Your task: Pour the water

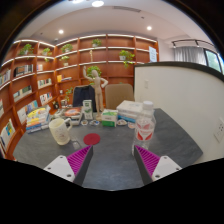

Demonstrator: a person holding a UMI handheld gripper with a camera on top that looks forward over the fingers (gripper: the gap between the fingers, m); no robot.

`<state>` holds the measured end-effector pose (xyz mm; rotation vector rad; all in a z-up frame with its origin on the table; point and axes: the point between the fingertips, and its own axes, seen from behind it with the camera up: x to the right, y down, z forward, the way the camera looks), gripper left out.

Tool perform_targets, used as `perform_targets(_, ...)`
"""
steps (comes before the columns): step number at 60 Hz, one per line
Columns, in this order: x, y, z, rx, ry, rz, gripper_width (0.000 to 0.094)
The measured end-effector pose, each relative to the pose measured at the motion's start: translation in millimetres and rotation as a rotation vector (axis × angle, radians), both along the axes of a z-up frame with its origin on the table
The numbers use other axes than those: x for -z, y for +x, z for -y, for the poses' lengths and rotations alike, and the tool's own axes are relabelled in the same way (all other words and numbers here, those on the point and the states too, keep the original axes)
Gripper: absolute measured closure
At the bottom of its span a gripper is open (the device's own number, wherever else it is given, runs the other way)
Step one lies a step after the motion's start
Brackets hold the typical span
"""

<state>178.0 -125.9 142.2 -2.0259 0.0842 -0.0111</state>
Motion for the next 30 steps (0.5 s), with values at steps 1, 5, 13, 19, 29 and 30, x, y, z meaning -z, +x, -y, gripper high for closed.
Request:
perform_targets(1,13,12,3,0.008,-0.002,-0.001,0.0071)
perform_targets(5,37,43,2,0.034,-0.021,0.018,0.0069)
perform_targets(13,61,87,-22,0.051,-0.004,0.04,0.0066)
perform_targets(19,66,107,-52,0.043,0.027,0.051,0.0067)
perform_targets(29,65,125,-98,0.03,0.079,0.06,0.007)
perform_targets(30,65,125,-102,0.026,0.085,0.056,0.008)
